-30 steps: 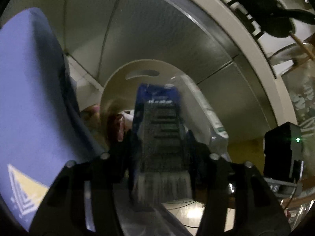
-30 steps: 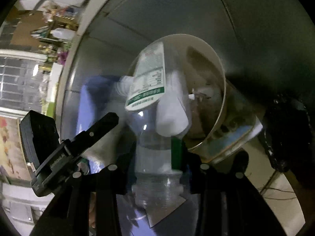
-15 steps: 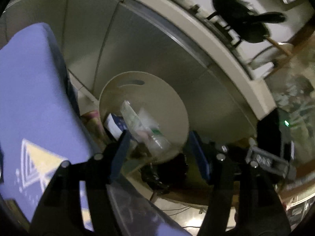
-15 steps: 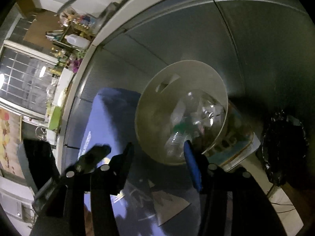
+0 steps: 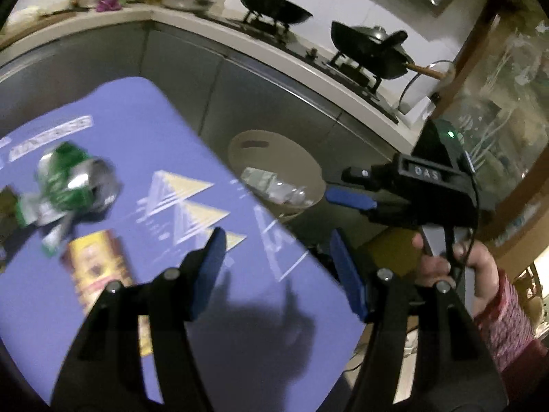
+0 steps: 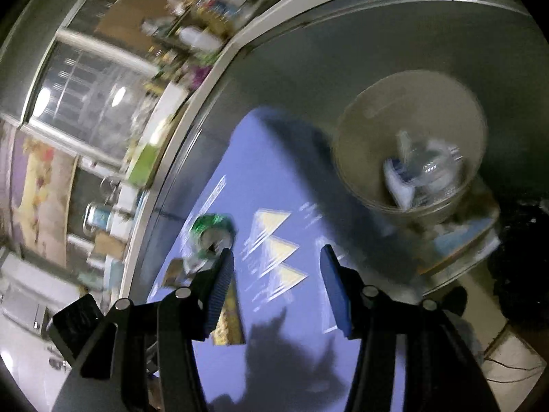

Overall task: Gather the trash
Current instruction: 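Grasp the gold wrapper with the left gripper while the right gripper grasps the green packet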

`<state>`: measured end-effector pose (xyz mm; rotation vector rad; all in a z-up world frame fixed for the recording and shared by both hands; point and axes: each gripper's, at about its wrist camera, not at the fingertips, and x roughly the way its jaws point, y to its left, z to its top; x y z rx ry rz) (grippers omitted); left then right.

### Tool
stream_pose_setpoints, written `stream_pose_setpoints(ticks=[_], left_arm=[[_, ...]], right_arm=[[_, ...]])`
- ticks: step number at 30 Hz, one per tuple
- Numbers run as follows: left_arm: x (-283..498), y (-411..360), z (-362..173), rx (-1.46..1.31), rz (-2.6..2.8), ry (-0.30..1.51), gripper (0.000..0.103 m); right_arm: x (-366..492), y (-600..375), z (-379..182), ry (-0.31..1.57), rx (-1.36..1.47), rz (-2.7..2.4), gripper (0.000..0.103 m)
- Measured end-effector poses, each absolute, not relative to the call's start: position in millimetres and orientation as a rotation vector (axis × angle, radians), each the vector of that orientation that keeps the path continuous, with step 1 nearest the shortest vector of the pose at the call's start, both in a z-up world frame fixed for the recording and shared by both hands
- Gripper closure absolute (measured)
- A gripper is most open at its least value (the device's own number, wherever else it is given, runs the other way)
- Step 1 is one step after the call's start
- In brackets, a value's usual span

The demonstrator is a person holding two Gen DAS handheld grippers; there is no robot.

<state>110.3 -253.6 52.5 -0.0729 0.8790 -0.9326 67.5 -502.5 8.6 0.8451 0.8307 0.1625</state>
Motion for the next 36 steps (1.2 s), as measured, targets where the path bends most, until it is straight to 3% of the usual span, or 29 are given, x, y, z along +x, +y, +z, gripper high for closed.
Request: stream_pose_setpoints(ticks=[11, 14, 27, 29, 31, 33, 36], left_arm=[[150.1, -52.5, 52.0, -0.123, -0.504, 0.762, 0.042], [174.8, -23.6, 48.0, -0.157, -0.443, 0.756, 0.038], [232.2, -57.4, 1.4, -0.054, -0.485, 0.798, 0.036], [237.1, -62.4, -3.4, -0.064, -0.504, 0.820, 0.056], [242.3, -66.2, -10.1, -0.066, -0.515, 0.867, 0.091], [241.3, -64.8, -13.6, -0.076, -0.520, 0.883, 0.100], [233.1, -53.7, -12.8, -0.110, -0.530, 0.879, 0.102]], right_arm=[[109.6, -377.6, 16.5, 0.929, 0.647, 0.328, 0.054], [125.9, -355.9, 15.1, 0.939, 0.647, 0.358, 0.054], [243.0, -310.4, 0.2, 0.967, 0.521, 0.313, 0.054], [247.1, -304.5, -0.2, 0.959, 0.518, 0.310, 0.054], [241.8, -295.3, 5.8, 0.923, 0.494, 0.341, 0.054], [228.1, -277.1, 14.7, 0.891, 0.395, 0.374, 0.054], [200.2, -240.3, 21.6, 0.846, 0.161, 0.419, 0.054]])
